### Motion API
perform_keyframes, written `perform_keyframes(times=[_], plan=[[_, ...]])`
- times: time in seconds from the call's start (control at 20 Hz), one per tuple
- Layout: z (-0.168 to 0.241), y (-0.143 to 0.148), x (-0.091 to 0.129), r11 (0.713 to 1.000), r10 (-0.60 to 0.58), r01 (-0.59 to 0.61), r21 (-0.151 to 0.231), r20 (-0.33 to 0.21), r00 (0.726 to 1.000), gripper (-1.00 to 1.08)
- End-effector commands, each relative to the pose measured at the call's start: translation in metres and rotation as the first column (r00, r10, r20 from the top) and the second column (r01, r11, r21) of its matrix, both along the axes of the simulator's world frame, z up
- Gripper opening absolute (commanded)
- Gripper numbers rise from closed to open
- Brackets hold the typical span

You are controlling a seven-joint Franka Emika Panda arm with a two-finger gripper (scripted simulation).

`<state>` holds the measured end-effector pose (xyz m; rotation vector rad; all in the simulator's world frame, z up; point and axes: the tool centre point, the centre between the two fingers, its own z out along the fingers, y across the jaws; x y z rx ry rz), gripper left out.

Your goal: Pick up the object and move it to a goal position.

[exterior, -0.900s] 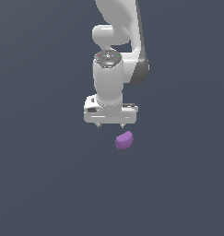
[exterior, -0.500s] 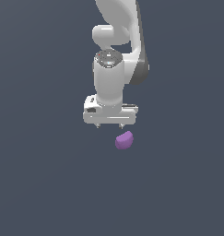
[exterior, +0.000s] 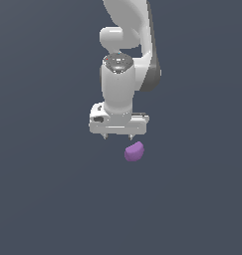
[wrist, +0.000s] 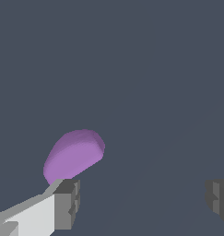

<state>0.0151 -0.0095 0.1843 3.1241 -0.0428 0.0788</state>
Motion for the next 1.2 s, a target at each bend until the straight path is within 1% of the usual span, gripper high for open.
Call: perform_keyframes(times=[0.0, 0.35, 0.7, 0.9, 1.15], plan=[[0.000, 0.000, 0.000, 1.000, -0.001, 0.001, 0.000, 0.000, 1.000, 1.00], [-0.003, 0.004, 0.001, 0.999, -0.049, 0.049, 0.004, -0.002, 0.999, 1.00], [-0.011, 0.013, 0.001, 0.988, -0.152, 0.152, 0.012, -0.007, 0.988, 1.00], [-0.017, 0.020, 0.002, 0.972, -0.235, 0.236, 0.018, -0.012, 0.972, 1.00], [-0.026, 0.029, 0.003, 0.935, -0.353, 0.353, 0.023, -0.020, 0.936, 1.00]])
